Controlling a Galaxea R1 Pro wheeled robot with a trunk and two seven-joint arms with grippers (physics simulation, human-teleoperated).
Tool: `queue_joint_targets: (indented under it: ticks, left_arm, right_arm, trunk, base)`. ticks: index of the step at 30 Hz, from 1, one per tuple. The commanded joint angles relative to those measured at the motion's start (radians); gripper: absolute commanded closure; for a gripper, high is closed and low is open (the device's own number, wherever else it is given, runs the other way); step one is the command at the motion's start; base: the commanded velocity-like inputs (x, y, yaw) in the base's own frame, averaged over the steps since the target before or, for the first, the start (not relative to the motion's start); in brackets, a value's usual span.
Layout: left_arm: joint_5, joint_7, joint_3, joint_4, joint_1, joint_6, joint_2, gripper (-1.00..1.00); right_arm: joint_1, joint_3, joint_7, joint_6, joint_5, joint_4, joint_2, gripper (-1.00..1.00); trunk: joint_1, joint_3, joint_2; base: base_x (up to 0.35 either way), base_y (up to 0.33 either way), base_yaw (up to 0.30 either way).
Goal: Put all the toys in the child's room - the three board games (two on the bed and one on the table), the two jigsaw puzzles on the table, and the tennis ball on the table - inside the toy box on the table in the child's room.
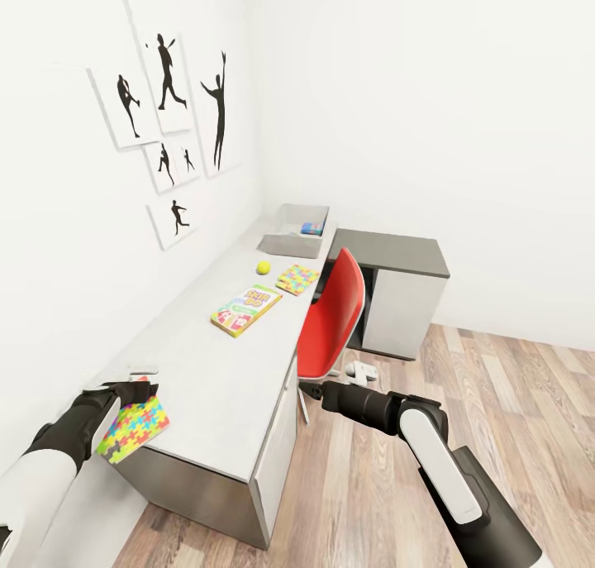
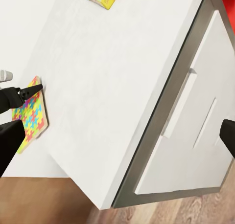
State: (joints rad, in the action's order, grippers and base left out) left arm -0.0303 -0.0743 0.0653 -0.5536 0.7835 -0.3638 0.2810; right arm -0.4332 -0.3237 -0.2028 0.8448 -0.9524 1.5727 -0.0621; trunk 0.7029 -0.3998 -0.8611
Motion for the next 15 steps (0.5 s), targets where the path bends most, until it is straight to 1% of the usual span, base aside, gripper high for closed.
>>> queue_joint_targets:
  ticks: [1, 10, 15]
  left_arm:
    - [-0.003, -0.007, 0.005, -0.002, 0.000, -0.005, 0.000, -1.00]
    - [-0.003, -0.007, 0.005, -0.002, 0.000, -0.006, -0.001, -1.00]
    - [-0.003, -0.007, 0.005, -0.002, 0.000, -0.008, -0.001, -1.00]
  right_arm:
    - [-0.001, -0.001, -0.010, 0.001, -0.011, 0.001, -0.001, -1.00]
    - [-0.001, -0.001, -0.010, 0.001, -0.010, 0.001, -0.001, -1.00]
    - [-0.001, -0.003, -0.010, 0.001, -0.011, 0.001, -0.001, -1.00]
  trunk:
    - [0.000, -0.001, -0.001]
    - [0.000, -0.001, -0.001]
    - [0.000, -0.001, -0.001]
  base:
    - [-0.010, 0.000, 0.000]
    - [-0.003, 0.000, 0.000]
    - [-0.102, 0.000, 0.000]
